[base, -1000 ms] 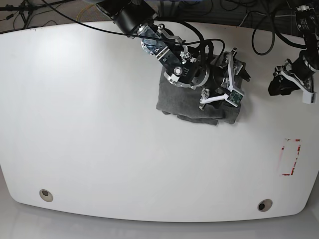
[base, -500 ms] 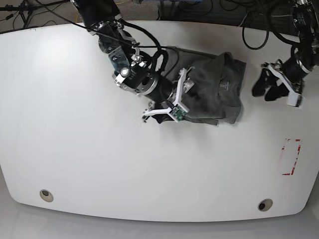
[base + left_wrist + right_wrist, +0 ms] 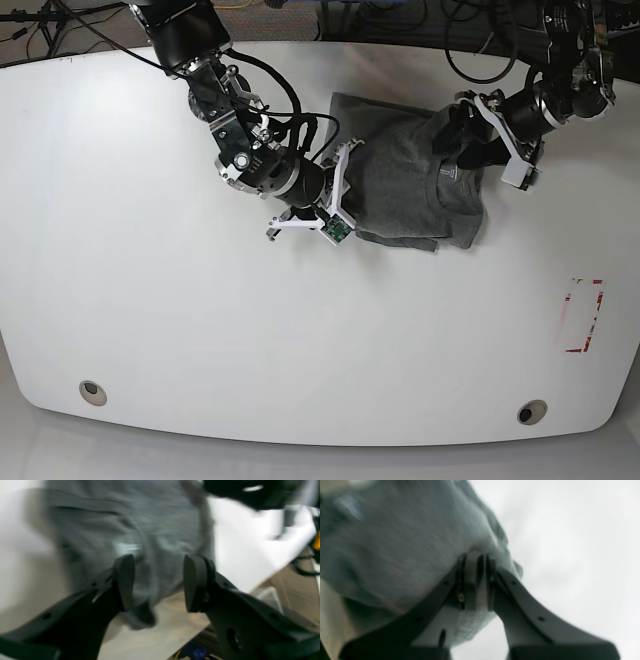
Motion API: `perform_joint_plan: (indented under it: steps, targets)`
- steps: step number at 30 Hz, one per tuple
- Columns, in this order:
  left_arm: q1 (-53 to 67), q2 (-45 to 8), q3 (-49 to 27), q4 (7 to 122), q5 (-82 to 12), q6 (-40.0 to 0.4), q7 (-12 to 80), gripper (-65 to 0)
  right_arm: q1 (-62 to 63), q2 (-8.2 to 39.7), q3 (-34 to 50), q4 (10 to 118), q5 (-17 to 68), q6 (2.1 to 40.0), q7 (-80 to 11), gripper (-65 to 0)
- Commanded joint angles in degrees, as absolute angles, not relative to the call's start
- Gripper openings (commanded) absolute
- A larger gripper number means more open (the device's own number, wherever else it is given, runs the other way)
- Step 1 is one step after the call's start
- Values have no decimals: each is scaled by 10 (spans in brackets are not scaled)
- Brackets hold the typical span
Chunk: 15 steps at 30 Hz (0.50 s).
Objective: Fold the T-shirt properly
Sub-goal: 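Bring the left gripper back and grasp the bundle edge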
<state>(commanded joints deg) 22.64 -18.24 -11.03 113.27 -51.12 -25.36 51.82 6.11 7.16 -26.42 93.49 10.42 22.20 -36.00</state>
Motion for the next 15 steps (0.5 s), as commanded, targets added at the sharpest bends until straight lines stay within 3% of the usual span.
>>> perform_joint_plan:
  steps: [9,15]
  targets:
    - [224,-158,-49,1115,-393,-254,518,-357,82,93,-263,819,103,222,-282,-596]
    - [197,-169,-31,1114,-342,-254,518,-357,77,116,-263,806,104,222,-263,-598]
